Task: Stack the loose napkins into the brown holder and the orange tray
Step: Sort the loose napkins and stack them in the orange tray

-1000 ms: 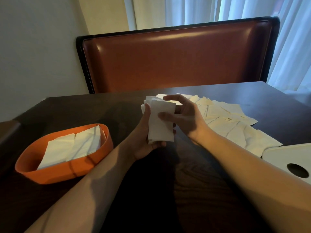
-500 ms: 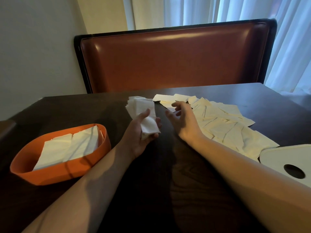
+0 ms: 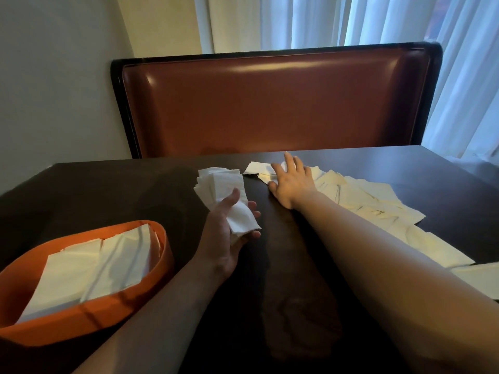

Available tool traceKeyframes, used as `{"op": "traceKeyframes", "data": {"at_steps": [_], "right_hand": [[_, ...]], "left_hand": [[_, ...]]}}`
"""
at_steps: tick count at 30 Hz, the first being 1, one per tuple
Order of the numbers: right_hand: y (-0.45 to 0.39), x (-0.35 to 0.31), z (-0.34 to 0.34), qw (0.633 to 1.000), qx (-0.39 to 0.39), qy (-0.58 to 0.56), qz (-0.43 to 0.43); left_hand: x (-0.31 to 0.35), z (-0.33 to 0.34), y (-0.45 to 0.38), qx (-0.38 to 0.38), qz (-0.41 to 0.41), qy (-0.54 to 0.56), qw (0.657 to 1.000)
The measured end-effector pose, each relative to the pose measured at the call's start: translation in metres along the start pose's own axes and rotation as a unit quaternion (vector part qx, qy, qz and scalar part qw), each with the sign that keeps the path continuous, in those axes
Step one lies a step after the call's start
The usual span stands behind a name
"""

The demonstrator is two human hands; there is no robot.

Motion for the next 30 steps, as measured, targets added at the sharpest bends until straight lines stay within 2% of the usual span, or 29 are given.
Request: {"op": "traceKeyframes", "data": {"at_steps": [3, 12, 18, 21, 26, 30], "right_hand": [[-0.01, 0.003, 0.008, 0.997, -0.071, -0.027, 0.016], [0.004, -0.002, -0.016, 0.993, -0.12, -0.023, -0.002], [-0.001, 0.0, -0.017, 0.999, -0.01, -0.031, 0.026], [-0.01, -0.005, -0.003, 0.998, -0.034, -0.041, 0.043], [-0.032, -0.003, -0.001, 0.997, -0.022, -0.049, 0.054], [-0.043, -0.004, -0.006, 0.996, -0.056, -0.054, 0.044]], "left_hand": [[0.0, 0.002, -0.003, -0.01, -0.005, 0.0, 1.0], [0.007, -0.005, 0.004, 0.039, 0.006, 0.006, 0.999], [0.005, 0.0, 0.007, 0.042, 0.008, 0.002, 0.999], [0.004, 0.001, 0.003, 0.036, 0.01, -0.007, 0.999], [0.001, 0.0, -0.005, 0.027, 0.017, -0.012, 0.999], [0.0, -0.003, -0.009, 0.024, 0.018, -0.015, 0.999]]}}
Point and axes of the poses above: each hand's wrist, its own y-axis away from the middle knuckle, its own z-axis out of the palm, x = y × z, the point moved 5 cm from there along -y, towards the middle knuckle, and after that the axes turned 1 degree about z, right-handed, at the moved point
